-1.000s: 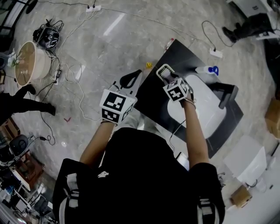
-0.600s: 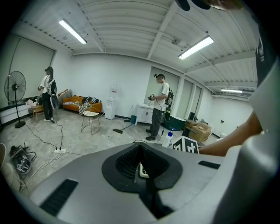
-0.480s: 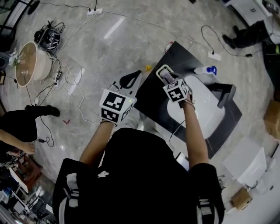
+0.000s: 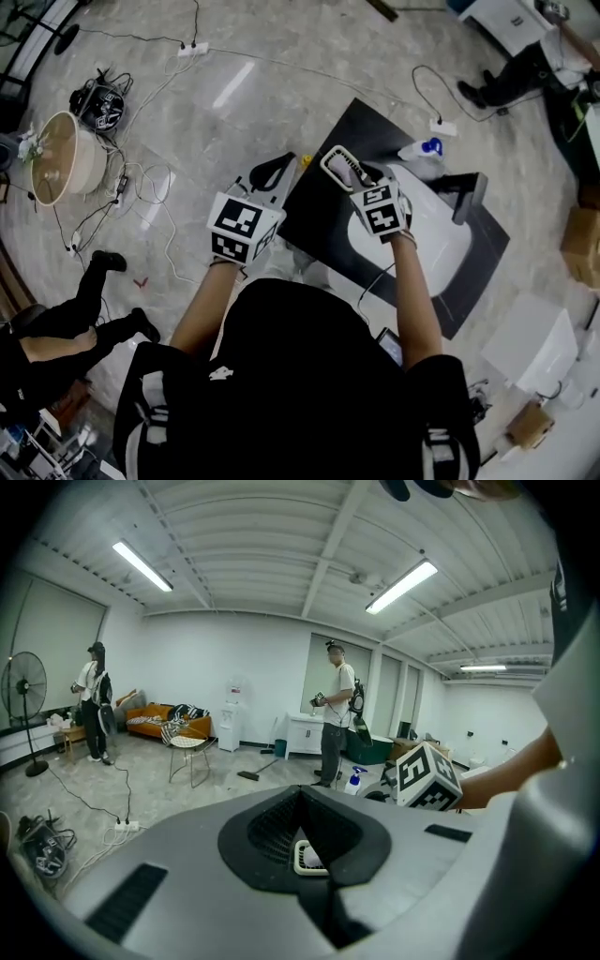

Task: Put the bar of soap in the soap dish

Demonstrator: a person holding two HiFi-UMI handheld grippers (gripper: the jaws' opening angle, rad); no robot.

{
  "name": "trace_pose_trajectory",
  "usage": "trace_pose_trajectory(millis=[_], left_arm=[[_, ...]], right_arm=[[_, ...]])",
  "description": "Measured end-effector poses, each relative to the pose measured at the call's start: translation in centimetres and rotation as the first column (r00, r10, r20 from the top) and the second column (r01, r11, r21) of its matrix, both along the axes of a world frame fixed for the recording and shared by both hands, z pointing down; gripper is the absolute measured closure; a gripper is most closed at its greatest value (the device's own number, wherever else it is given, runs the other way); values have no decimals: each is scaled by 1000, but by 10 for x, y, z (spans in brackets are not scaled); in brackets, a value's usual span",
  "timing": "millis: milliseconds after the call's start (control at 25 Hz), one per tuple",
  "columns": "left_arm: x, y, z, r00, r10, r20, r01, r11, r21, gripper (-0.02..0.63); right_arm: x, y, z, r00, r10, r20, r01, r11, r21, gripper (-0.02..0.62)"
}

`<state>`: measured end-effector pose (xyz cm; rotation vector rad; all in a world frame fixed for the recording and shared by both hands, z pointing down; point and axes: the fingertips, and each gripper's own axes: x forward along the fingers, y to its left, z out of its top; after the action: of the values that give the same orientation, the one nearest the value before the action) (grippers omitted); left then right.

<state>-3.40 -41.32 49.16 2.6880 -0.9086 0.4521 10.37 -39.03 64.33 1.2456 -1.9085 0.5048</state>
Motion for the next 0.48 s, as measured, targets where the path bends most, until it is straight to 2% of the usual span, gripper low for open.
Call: trace_pose_trajectory(millis=[280,480], left_arm=[[5,5,-29,1000,17,-2,-17,997,69,581],[11,8,-53,1000,23,-12,-21,993,117,581]], right_arm=[[9,9,-63,993,103,63,-110,985,136,541],[19,10,-122,986,126,113,-153,950,272,554]])
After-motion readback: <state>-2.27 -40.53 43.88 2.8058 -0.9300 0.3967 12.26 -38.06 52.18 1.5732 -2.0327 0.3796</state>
